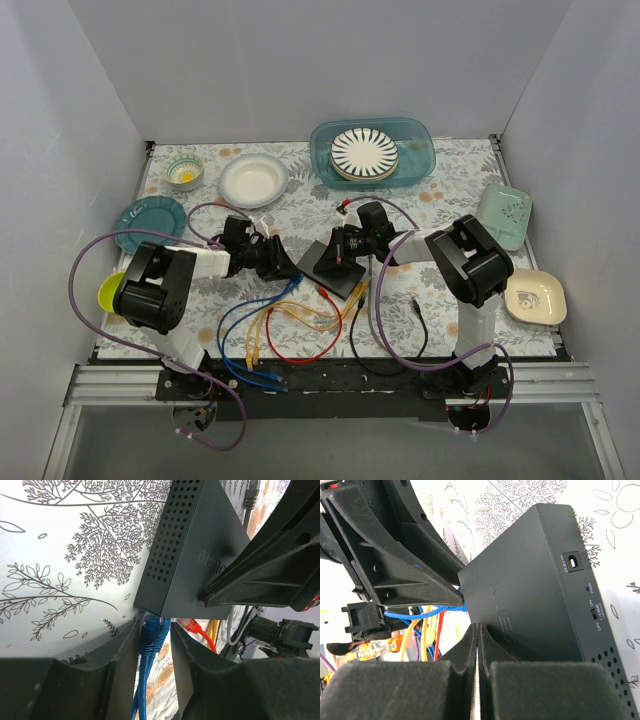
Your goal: Pull the plug from the switch port
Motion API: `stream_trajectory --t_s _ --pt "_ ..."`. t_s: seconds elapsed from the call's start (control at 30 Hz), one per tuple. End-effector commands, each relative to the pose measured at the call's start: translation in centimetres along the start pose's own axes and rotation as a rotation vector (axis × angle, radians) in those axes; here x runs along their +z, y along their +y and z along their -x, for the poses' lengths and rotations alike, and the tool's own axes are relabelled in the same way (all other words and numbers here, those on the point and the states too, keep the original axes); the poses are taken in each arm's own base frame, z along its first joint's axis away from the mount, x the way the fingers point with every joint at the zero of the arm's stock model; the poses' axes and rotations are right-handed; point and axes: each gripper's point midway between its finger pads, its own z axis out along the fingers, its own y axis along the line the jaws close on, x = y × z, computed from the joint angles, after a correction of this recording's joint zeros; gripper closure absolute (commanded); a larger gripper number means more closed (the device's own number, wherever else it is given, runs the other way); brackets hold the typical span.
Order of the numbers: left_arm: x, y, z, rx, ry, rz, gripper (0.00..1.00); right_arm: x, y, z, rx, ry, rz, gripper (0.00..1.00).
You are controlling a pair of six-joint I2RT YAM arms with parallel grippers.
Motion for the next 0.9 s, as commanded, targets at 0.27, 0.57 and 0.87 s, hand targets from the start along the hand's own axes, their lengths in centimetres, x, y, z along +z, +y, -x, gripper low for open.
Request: stream_trajectory --t_s 0.27,0.57,0.87 --pt "0.4 2.8 -0.8 -0.152 0.021 0.016 0.68 -0.1 -4.9 -2.0 0.06 0.027 -0.176 0.99" --pt "1.1 3.3 -0.5 -0.182 0.044 0.029 0.72 -0.1 -4.8 -2.0 0.056 0.028 -0.172 0.99" --pt "1.6 4.2 -0.8 -0.207 0.066 0.059 0.84 -0.1 -4.8 -2.0 0.055 0.03 -0.173 0.99"
